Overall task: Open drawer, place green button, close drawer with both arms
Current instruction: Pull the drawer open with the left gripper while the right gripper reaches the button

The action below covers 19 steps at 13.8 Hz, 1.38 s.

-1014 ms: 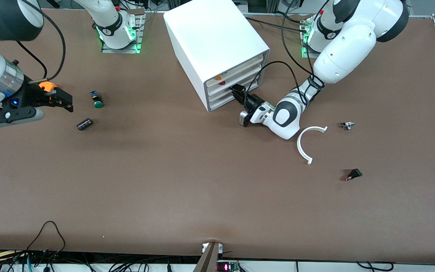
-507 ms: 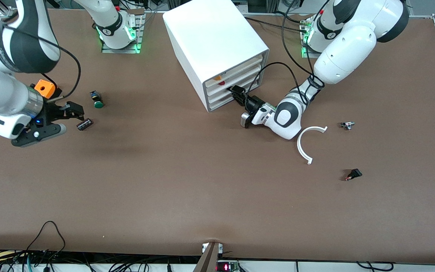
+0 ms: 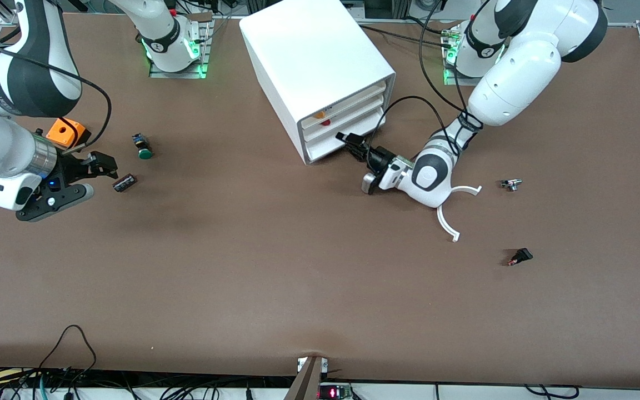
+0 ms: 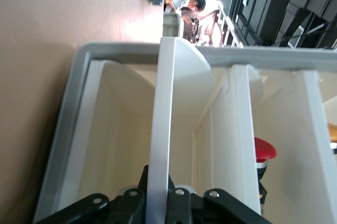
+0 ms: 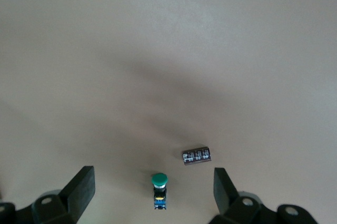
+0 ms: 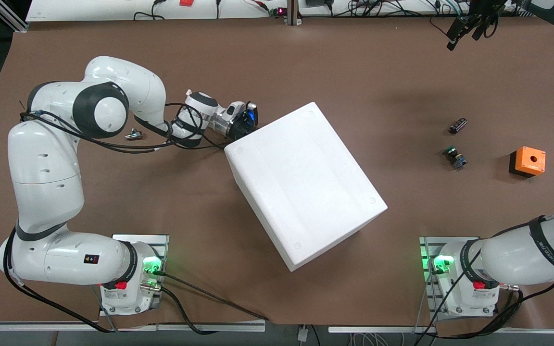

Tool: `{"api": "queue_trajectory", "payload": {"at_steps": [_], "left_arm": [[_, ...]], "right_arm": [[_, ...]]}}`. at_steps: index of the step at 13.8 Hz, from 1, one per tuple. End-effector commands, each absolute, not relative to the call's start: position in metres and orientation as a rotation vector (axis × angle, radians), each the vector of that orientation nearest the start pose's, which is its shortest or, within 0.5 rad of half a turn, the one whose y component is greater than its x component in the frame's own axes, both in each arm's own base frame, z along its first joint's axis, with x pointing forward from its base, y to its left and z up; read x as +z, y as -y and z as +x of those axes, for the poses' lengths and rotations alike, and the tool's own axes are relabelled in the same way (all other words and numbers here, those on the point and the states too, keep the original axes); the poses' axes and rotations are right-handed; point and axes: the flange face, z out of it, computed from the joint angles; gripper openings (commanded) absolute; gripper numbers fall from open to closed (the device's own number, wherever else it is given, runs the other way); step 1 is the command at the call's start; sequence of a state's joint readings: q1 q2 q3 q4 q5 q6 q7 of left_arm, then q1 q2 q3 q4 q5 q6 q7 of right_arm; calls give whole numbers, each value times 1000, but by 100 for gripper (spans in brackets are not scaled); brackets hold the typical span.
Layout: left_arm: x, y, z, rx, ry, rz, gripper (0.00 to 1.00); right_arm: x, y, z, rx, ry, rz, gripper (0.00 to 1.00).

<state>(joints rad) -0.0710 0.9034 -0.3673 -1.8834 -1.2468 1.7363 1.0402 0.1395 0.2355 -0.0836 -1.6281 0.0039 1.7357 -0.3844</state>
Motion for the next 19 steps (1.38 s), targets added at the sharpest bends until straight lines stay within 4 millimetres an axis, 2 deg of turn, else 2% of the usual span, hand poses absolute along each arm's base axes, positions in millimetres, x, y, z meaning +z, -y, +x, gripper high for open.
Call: {"api": "queue_trajectory", "payload": {"at_steps": [1, 3, 5, 8, 10, 12, 14, 15, 16, 17, 19], "left_arm": [[79, 304, 478, -403, 251, 1583, 0], [78, 291, 486, -390, 227, 1590, 0], [77, 281, 492, -377, 217, 1608, 0], [75, 262, 501, -351, 192, 1619, 0], [77, 252, 507, -333, 177, 1620, 0], [77, 241, 513, -317, 160, 1621, 0], [77, 237, 514, -312, 155, 1621, 0], [76, 238, 513, -319, 150, 1622, 29], [73, 240, 508, -350, 127, 1624, 99], [72, 239, 503, -375, 106, 1628, 100], [82, 229, 510, -386, 87, 1646, 100]], "right_arm": [[474, -38, 615, 232, 700, -3028, 100], [469, -38, 615, 244, 715, -3022, 100], [455, -33, 608, 273, 842, -2970, 100], [431, -5, 591, 295, 850, -2957, 100], [401, 15, 558, 246, 880, -2947, 100], [360, 27, 512, 173, 855, -2960, 100], [319, 40, 477, 196, 804, -2960, 100], [303, 39, 464, 230, 800, -2950, 100], [291, 38, 454, 244, 796, -2947, 100], [280, 37, 444, 246, 796, -2946, 100], [258, 36, 424, 232, 778, -2958, 100]]}}
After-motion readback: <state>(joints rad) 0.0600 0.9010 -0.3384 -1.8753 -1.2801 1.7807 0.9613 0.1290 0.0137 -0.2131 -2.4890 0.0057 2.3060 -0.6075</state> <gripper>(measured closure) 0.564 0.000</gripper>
